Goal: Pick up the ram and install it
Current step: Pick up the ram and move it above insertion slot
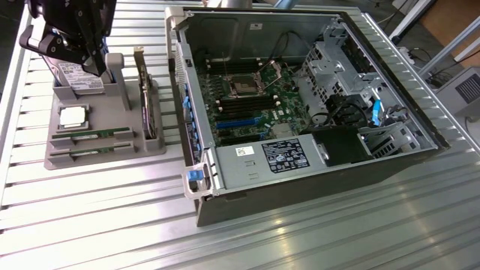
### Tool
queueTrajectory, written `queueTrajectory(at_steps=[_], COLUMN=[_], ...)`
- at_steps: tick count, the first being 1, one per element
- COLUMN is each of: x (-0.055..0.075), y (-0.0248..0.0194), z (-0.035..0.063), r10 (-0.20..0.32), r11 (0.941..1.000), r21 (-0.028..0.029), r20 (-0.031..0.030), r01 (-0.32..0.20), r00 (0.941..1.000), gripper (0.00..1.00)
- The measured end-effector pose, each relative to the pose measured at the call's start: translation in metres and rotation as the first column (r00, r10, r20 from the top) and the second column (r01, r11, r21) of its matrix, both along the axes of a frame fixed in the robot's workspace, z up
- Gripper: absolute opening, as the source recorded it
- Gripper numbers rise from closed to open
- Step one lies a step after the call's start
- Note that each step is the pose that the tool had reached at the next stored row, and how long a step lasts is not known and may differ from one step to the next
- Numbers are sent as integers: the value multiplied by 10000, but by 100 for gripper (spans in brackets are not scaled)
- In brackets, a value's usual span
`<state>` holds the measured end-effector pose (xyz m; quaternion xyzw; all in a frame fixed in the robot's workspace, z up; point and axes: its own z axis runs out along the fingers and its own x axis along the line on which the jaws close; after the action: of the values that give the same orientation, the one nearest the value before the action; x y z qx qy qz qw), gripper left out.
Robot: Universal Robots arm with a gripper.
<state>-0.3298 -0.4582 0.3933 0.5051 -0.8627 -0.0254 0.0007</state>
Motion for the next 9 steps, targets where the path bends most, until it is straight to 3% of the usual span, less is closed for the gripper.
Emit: queueTrajectory(at_steps=[9], x=[0], y=[0], z=[0], r10=[873], r11=[9962], r21=[-1], r20=[0], r01=[-873], r00=[9962], gripper=[10])
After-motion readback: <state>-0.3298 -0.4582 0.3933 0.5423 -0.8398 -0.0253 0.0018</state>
